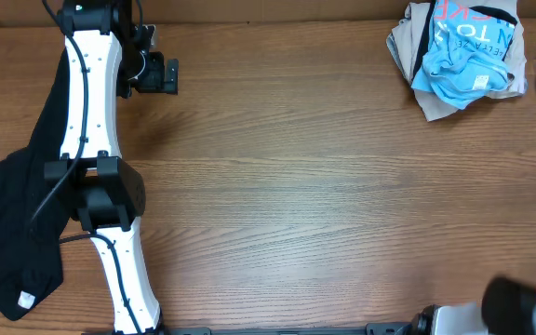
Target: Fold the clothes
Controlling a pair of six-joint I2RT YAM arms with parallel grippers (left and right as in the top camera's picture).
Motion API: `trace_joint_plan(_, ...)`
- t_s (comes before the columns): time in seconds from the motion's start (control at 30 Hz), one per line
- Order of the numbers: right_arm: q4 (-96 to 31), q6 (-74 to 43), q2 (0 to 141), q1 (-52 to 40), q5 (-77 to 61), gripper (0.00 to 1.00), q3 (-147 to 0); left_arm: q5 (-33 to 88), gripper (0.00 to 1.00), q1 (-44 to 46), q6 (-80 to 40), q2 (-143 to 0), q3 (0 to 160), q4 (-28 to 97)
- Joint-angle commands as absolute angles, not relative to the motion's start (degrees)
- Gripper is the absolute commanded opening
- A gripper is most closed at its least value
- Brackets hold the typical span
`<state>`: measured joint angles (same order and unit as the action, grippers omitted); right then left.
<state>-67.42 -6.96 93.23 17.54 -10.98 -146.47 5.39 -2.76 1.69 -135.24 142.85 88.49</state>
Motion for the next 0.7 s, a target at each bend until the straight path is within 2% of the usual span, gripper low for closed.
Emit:
trace_joint_plan(0.0, -68.1, -8.0, 89.8, 17.3, -17.1, 1.00, -146.0, 6.0, 1.00, -2.9, 2.6, -135.7, 142.5, 88.4)
trace_joint_plan(0.3, -68.1, -8.0, 82.2, 17.3, -17.1, 1.00, -146.0, 6.0, 1.00, -2.9, 2.6, -135.7, 142.5, 88.4)
trace_joint_plan(0.67, -70.8, -8.0, 82.7, 17.3, -17.1, 1.00, -145.8, 6.0, 1.00, -2.9, 2.6, -135.7, 142.5, 88.4)
